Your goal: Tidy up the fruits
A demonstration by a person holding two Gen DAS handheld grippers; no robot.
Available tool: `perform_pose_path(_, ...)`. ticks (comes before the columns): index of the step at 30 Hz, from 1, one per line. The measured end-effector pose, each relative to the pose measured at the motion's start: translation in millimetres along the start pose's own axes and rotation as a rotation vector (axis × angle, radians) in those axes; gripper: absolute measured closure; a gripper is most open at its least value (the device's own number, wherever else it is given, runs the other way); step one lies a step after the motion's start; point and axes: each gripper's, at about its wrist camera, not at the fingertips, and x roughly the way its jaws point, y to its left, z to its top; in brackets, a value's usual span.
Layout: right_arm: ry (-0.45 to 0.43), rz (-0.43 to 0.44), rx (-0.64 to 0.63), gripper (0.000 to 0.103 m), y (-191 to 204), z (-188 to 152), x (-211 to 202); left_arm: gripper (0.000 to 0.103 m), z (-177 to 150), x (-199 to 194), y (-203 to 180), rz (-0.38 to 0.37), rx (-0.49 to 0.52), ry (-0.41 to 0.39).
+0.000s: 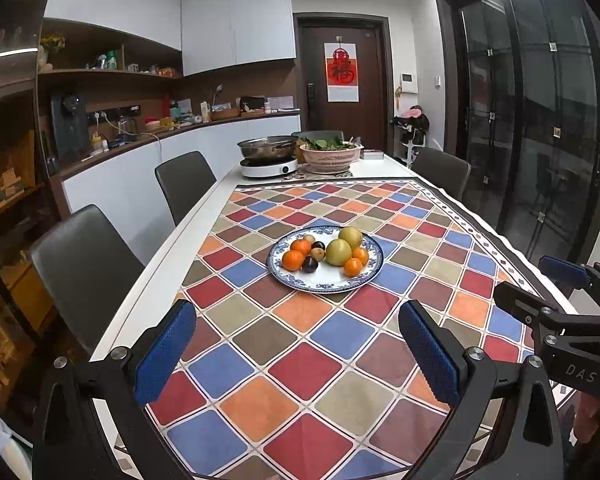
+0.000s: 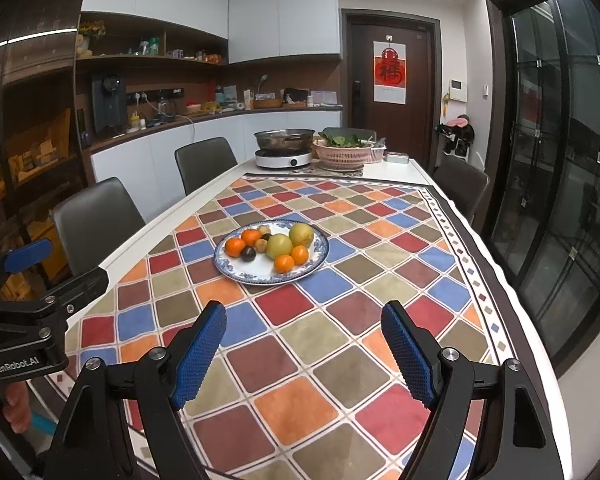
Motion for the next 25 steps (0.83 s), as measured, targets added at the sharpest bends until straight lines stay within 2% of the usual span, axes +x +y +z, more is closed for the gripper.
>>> perform_pose_path(25,0.008,0.007,-0.008,0.023,6.4,-2.6,-2.6,0.000,-4.2,1.3,1.1,-0.014,-0.013,0.019)
